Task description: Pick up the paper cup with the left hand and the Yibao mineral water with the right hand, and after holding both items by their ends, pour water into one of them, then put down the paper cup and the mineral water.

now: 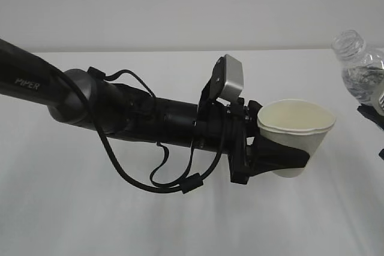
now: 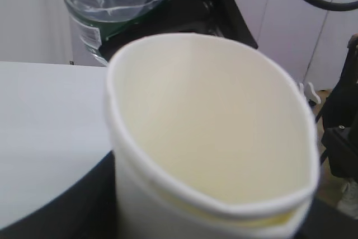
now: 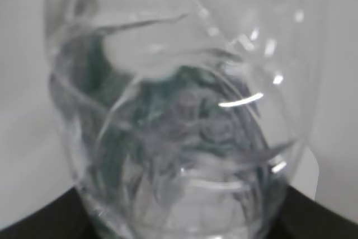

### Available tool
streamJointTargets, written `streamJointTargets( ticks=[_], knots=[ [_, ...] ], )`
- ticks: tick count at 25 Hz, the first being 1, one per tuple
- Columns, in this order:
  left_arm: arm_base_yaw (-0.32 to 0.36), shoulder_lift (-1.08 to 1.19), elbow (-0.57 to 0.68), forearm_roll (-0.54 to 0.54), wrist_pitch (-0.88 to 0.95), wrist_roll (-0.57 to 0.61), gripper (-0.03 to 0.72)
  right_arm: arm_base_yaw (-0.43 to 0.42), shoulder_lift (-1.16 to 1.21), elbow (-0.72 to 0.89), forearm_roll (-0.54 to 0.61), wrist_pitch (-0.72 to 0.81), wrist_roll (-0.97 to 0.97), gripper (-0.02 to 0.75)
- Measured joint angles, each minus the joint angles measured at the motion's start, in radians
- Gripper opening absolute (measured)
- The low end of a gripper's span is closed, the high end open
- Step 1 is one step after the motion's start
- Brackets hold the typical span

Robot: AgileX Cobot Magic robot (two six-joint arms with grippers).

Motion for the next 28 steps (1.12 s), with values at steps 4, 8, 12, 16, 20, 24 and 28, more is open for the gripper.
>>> streamJointTargets(
  ticks=[4, 8, 12, 16, 20, 24, 28],
  knots=[
    [0.0, 0.002, -0.001, 0.0, 0.017, -0.002, 0.435, 0.0, 0.0, 0.0, -0.022, 0.004, -0.002, 0.405],
    [0.0, 0.011, -0.001, 0.0, 0.017, -0.002, 0.435, 0.0, 0.0, 0.0, -0.071, 0.023, -0.002, 0.405],
    [0.0, 0.012, -0.001, 0.0, 0.017, -0.002, 0.435, 0.0, 0.0, 0.0, -0.11, 0.033, -0.002, 0.405],
    [0.0, 0.012, -0.001, 0.0, 0.017, -0.002, 0.435, 0.0, 0.0, 0.0, -0.161, 0.035, -0.002, 0.404],
    [0.0, 0.012, -0.001, 0.0, 0.017, -0.002, 0.435, 0.0, 0.0, 0.0, -0.187, 0.052, -0.002, 0.404],
    [0.0, 0.012, -0.001, 0.0, 0.017, -0.004, 0.435, 0.0, 0.0, 0.0, -0.228, 0.06, -0.004, 0.405],
    [0.0, 0.012, -0.001, 0.0, 0.017, -0.004, 0.435, 0.0, 0.0, 0.0, -0.247, 0.06, -0.004, 0.404]
  ],
)
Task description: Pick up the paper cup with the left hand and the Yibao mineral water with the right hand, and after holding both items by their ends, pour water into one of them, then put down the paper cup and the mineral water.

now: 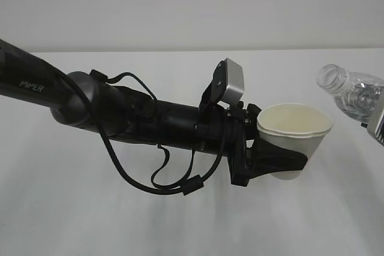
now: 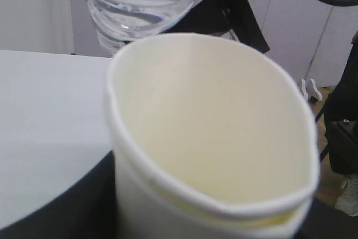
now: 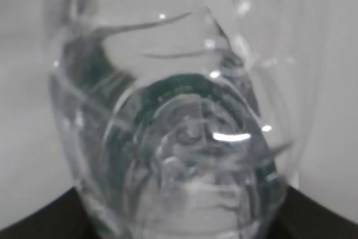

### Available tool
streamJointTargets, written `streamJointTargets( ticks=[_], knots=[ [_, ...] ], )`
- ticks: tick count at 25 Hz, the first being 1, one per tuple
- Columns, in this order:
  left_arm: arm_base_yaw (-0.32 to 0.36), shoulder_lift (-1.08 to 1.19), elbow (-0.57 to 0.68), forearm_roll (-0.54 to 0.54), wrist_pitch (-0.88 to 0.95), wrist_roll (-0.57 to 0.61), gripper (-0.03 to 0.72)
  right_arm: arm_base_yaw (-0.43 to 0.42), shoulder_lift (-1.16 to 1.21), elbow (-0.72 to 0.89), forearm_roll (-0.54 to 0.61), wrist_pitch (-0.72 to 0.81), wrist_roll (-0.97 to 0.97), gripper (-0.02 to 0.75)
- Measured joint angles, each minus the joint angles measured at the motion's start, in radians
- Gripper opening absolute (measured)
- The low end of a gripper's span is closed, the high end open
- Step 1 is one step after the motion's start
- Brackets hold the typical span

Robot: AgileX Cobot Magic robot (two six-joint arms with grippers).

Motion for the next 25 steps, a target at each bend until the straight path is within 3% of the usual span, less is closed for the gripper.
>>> streamJointTargets(
  ticks=[25],
  knots=[
    [0.0, 0.0, 0.0, 0.036, 0.002, -0.003, 0.435, 0.0, 0.0, -0.009, -0.148, 0.1, -0.002, 0.404]
  ],
)
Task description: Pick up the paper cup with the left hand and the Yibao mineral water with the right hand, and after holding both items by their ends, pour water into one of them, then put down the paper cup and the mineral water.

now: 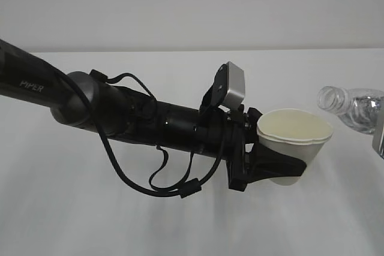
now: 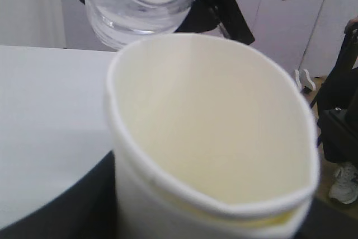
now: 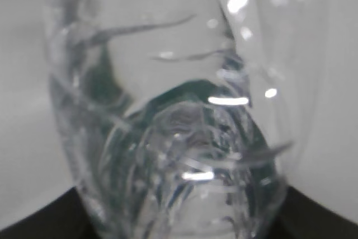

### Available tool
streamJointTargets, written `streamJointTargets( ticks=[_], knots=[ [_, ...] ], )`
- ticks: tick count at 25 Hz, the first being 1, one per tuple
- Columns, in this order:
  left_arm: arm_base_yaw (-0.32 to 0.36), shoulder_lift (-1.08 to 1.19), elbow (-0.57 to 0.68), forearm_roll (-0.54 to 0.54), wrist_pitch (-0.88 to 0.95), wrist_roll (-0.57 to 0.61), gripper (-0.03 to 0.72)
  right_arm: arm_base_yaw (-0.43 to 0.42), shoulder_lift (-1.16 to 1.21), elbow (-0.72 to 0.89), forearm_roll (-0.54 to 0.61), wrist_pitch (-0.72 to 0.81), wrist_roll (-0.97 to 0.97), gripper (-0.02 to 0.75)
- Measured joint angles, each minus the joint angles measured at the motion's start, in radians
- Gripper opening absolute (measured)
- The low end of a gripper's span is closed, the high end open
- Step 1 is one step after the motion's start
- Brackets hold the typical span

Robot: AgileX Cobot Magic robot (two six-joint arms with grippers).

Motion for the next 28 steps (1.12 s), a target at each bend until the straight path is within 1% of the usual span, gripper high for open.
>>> streamJointTargets(
  ticks=[12, 19, 23, 28],
  knots=[
    [0.0, 0.0, 0.0, 0.006, 0.004, -0.002, 0.435, 0.0, -0.005, -0.002, -0.05, 0.0, 0.0, 0.403],
    [0.0, 0.0, 0.0, 0.01, 0.017, -0.002, 0.435, 0.0, -0.036, -0.046, -0.057, 0.041, 0.0, 0.403],
    [0.0, 0.0, 0.0, 0.01, 0.019, -0.002, 0.435, 0.011, -0.036, -0.048, -0.085, 0.043, 0.0, 0.403],
    [0.0, 0.0, -0.005, 0.011, 0.024, -0.004, 0.435, 0.029, -0.036, -0.048, -0.09, 0.043, 0.0, 0.403]
  ],
)
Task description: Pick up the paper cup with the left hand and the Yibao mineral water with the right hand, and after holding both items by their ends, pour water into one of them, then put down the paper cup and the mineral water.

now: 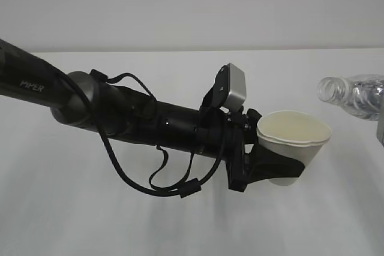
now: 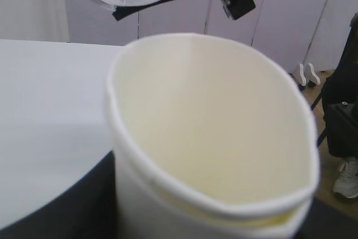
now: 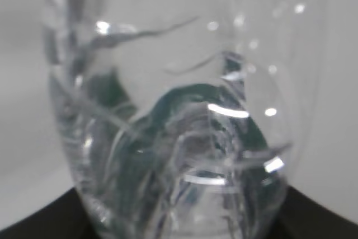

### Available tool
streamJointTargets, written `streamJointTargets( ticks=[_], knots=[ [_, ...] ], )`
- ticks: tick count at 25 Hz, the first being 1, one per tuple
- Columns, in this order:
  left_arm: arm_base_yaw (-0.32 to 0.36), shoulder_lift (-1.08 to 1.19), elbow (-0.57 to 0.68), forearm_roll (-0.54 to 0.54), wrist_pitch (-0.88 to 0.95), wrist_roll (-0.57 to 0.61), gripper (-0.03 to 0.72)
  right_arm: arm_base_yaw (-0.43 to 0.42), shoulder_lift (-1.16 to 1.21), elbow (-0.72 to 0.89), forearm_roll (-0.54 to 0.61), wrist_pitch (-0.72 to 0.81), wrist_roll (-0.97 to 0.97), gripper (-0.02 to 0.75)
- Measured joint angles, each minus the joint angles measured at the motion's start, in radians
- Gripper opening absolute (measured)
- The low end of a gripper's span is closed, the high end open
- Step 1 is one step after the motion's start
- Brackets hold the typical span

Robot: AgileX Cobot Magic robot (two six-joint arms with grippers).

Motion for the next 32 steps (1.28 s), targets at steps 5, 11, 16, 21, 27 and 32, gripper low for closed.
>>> streamJointTargets(
  ticks=[5, 11, 16, 21, 27, 32],
  knots=[
    [0.0, 0.002, -0.017, 0.0, 0.0, -0.01, 0.435, 0.0, 0.0, 0.0, -0.005, 0.002, 0.0, 0.403],
    [0.0, 0.002, -0.023, 0.001, 0.0, -0.024, 0.435, 0.0, 0.0, 0.0, -0.01, 0.002, 0.0, 0.403],
    [0.0, 0.002, -0.023, 0.002, 0.0, -0.027, 0.435, 0.0, 0.0, 0.0, -0.048, 0.002, 0.0, 0.403],
    [0.0, 0.002, -0.023, 0.002, 0.0, -0.03, 0.435, 0.0, 0.0, 0.0, -0.056, 0.002, 0.0, 0.403],
    [0.0, 0.002, -0.023, 0.003, 0.0, -0.034, 0.435, 0.0, 0.0, 0.0, -0.093, 0.002, 0.0, 0.403],
    [0.0, 0.002, -0.023, 0.004, 0.0, -0.034, 0.435, 0.0, 0.0, 0.0, -0.111, 0.002, 0.0, 0.403]
  ],
)
